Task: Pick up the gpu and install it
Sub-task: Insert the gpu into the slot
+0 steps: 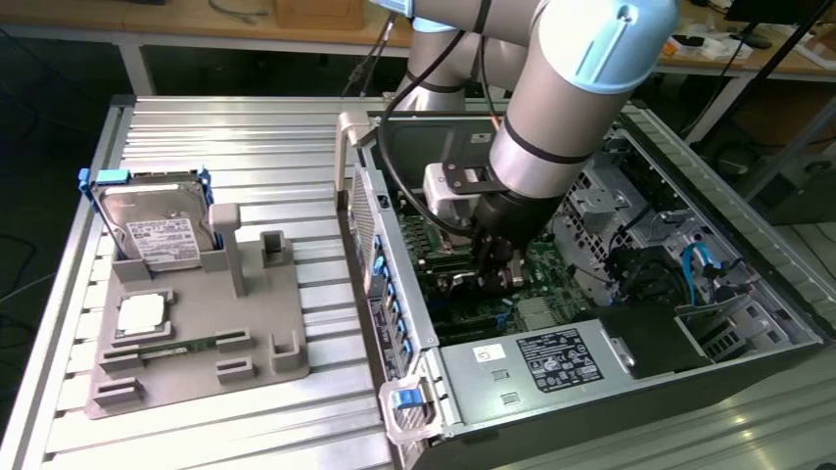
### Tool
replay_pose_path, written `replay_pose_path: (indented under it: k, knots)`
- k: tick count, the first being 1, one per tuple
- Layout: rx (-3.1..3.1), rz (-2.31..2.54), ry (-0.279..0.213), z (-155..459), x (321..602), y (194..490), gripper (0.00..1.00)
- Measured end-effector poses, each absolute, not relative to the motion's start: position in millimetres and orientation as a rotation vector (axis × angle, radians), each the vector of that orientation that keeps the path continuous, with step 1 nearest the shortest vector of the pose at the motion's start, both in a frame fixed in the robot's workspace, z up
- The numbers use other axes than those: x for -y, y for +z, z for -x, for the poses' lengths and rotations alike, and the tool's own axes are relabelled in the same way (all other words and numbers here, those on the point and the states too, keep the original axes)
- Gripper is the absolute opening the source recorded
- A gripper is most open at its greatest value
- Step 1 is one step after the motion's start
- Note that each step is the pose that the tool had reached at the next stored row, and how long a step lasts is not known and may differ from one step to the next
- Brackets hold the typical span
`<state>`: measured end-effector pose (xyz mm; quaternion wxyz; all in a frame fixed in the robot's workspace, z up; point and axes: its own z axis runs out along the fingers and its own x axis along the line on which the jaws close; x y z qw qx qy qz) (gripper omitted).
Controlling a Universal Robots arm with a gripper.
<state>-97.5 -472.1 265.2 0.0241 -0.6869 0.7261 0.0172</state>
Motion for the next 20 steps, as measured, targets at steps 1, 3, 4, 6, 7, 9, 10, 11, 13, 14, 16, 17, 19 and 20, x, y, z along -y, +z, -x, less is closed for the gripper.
replay_pose_path:
  k: [1,3,4,6,7,9,10,11,13,14,16,17,19,20]
  knots:
    - [-2.247,2.125,0.053,97.5,472.1,265.2,0.27]
    - [-2.247,2.125,0.053,97.5,472.0,265.9,0.27]
    - [-2.247,2.125,0.053,97.5,471.9,266.6,0.27]
    - [-2.247,2.125,0.052,97.5,471.8,267.5,0.27]
    - [-2.247,2.126,0.051,97.5,471.9,268.6,0.27]
    - [-2.247,2.126,0.051,97.5,471.9,269.3,0.27]
    - [-2.247,2.126,0.051,97.5,471.9,269.3,0.27]
    - [-2.247,2.126,0.051,97.6,471.9,269.4,0.27]
    - [-2.247,2.126,0.05,97.7,471.9,269.6,0.27]
    - [-2.247,2.126,0.05,97.8,471.9,269.7,0.27]
    - [-2.247,2.126,0.05,98.0,472.2,269.6,0.27]
    - [-2.247,2.126,0.05,98.0,472.3,269.6,0.27]
    - [-2.247,2.126,0.05,98.2,472.2,269.6,0.27]
    - [-2.247,2.126,0.05,98.3,472.3,269.5,0.27]
